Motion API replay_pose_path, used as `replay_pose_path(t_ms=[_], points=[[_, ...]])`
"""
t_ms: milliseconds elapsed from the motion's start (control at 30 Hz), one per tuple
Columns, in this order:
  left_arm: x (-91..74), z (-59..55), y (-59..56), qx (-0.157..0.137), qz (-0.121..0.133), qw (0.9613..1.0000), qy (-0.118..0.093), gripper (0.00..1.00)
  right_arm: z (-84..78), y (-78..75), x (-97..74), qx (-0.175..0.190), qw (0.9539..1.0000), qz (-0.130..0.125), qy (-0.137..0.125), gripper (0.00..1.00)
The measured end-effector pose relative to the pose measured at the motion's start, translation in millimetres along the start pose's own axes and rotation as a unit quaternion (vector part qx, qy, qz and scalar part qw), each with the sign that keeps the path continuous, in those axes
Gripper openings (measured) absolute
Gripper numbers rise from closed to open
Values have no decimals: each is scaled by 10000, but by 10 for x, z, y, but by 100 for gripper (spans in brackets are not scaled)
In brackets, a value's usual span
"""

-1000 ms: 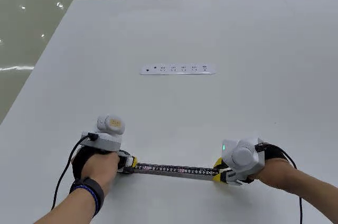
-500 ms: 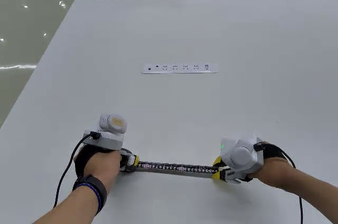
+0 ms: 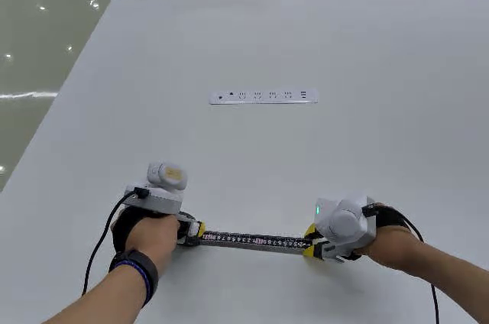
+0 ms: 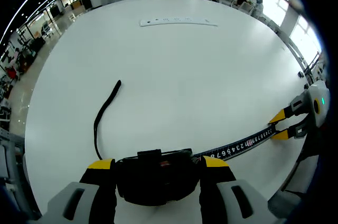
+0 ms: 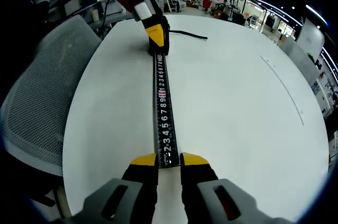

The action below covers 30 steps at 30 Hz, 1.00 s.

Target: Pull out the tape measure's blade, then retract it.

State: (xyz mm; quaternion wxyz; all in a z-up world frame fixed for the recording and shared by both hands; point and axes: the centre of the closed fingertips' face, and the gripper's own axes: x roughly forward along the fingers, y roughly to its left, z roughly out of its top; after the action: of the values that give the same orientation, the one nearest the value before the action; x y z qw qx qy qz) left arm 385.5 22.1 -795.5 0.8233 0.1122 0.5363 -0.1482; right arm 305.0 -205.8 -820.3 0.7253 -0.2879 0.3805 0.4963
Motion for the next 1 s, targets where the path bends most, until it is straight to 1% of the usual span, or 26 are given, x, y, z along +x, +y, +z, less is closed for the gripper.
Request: replay_pose_path(t_ms=[600, 1000], points=[[2, -4, -2, -12, -12, 10000, -8, 61, 107, 16, 74, 27, 10000, 4, -83, 15], [4, -4, -1, -17, -10, 10000, -2, 61, 233, 36, 140, -11, 9999, 57, -154, 15]])
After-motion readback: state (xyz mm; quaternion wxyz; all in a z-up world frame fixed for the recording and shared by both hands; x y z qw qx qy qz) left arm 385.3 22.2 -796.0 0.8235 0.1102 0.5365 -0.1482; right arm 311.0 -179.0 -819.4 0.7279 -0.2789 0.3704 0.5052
